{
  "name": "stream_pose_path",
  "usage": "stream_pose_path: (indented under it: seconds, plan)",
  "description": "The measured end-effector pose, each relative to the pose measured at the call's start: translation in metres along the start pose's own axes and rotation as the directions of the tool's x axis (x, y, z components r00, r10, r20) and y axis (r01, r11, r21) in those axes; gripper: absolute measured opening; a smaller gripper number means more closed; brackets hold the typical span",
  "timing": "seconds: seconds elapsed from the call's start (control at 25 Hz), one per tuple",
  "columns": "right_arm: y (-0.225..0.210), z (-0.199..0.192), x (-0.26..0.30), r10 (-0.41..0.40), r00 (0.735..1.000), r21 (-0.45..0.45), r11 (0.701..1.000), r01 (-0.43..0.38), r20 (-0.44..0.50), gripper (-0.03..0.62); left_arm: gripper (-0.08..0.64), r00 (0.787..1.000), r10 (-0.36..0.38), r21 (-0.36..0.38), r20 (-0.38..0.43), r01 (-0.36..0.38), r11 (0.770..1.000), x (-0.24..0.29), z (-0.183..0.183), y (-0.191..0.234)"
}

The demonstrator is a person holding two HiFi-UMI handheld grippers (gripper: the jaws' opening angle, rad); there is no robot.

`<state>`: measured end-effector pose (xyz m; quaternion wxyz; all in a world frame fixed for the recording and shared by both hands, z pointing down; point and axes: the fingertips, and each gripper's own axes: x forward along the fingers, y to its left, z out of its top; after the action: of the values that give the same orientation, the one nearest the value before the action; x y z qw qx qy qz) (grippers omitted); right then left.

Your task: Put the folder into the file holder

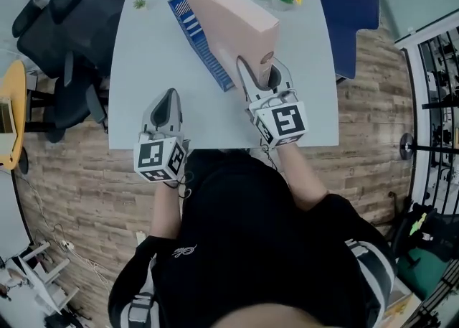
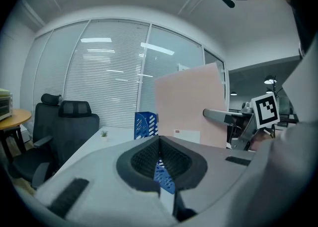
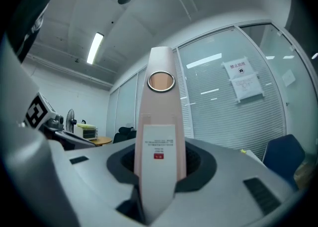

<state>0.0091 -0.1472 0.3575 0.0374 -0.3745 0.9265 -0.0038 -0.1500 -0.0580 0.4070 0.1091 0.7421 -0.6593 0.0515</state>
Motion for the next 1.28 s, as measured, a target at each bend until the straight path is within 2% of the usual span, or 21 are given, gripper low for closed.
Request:
stream_pose_path:
  seconds: [0.16,0.36,0.76,1.12,1.2,1.28]
  plan:
    - [0.001,-0.014,0.022,0.017,0.999,0.015,1.000,-0.017,-0.030,0.133,-0.002,1.000,0.017,-0.011,-0.014,-0.017,1.000,0.012,-0.004,0.015]
    - [0.002,-0.034,0.049,0.028,0.996,0.005,1.000,-0.028,-0.079,0.135,-0.002,1.000,0.002,-0.031,-0.017,-0.002,1.000,0.037,-0.008,0.031]
    - [-0.005,-0.060,0.089,-0.018,0.991,0.014,1.000,0.020,-0.134,0.141,-0.002,0.996,-0.050,-0.071,-0.074,0.044,0.997,0.087,-0.029,0.066]
    - [-0.007,-0.071,0.126,-0.054,0.988,0.005,0.998,0.055,-0.148,0.161,-0.002,0.989,-0.105,-0.077,-0.103,0.097,0.992,0.130,-0.027,0.097]
    - [-0.007,-0.072,0.131,-0.050,0.984,0.003,0.999,0.051,-0.174,0.172,-0.002,0.986,-0.121,-0.084,-0.113,0.111,0.990,0.138,-0.030,0.102]
    - [-0.007,-0.075,0.135,-0.036,0.970,-0.008,0.999,0.035,-0.241,0.184,-0.002,0.983,-0.138,-0.092,-0.123,0.128,0.988,0.145,-0.033,0.106]
